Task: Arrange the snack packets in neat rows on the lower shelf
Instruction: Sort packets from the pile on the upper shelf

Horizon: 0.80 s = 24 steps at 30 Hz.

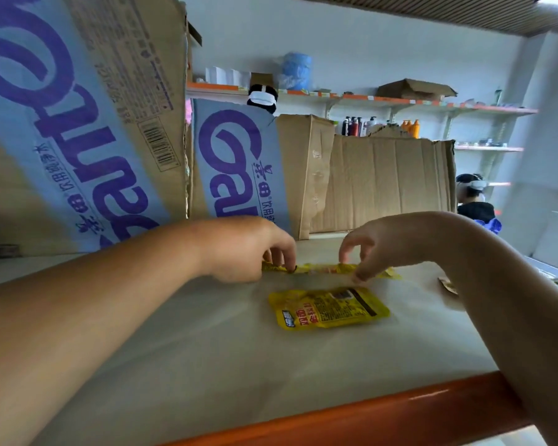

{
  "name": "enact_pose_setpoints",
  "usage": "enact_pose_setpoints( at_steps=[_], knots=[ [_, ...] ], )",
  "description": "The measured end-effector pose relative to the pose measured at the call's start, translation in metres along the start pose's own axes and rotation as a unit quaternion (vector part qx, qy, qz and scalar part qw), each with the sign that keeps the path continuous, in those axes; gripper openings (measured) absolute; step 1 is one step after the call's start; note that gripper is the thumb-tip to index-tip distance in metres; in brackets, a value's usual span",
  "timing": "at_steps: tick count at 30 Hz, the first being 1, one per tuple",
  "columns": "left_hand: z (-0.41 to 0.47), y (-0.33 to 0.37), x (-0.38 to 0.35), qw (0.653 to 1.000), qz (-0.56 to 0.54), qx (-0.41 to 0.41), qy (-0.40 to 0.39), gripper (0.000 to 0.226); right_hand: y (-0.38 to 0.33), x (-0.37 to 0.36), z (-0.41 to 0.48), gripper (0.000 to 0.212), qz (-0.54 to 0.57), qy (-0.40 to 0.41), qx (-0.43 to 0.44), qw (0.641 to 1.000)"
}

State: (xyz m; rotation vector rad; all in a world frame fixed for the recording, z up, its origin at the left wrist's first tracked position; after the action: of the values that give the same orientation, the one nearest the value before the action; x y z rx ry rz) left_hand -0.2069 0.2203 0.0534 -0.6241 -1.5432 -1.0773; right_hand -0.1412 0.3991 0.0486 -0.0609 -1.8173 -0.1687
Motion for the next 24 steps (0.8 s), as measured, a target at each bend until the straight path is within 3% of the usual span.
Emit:
enact_pose_setpoints(
  at_steps=[4, 7, 11, 13, 19, 24],
  knots=[
    [0.003, 0.001, 0.012, 0.997, -0.008, -0.032, 0.064, 0.041, -0.001, 0.007, -0.003, 0.018, 0.102, 0.033, 0.025, 0.994],
    [0.003, -0.004, 0.017, 0.996, -0.022, -0.032, 0.081, 0.037, -0.006, 0.005, -0.003, 0.017, 0.104, 0.025, 0.044, 0.993],
    [0.003, -0.005, 0.024, 0.995, -0.049, -0.010, 0.091, 0.033, 0.001, 0.016, -0.007, 0.016, 0.182, 0.104, 0.029, 0.977],
    [0.002, -0.004, 0.027, 0.995, -0.043, -0.003, 0.094, 0.034, 0.005, 0.016, -0.008, 0.018, 0.202, 0.107, 0.025, 0.973],
    [0.000, -0.006, -0.008, 0.997, 0.036, 0.030, -0.058, 0.033, 0.010, 0.013, -0.006, 0.017, 0.181, 0.104, -0.003, 0.978],
    [-0.013, -0.003, 0.003, 0.993, 0.032, 0.072, -0.087, 0.028, 0.030, 0.006, 0.001, 0.012, 0.058, 0.074, -0.086, 0.992]
  ],
)
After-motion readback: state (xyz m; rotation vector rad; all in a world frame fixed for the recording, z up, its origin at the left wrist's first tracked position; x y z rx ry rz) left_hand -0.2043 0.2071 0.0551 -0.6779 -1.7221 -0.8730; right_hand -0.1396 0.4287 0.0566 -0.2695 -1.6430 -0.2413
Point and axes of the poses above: each hand's wrist, its own z-axis towards the middle knuckle, its own x-axis out of the back of the hand, y = z × x, the point moved 7 cm from there along z, towards the middle knuckle, and after that the axes turned 10 degrees about -z, right-handed, at the moved point
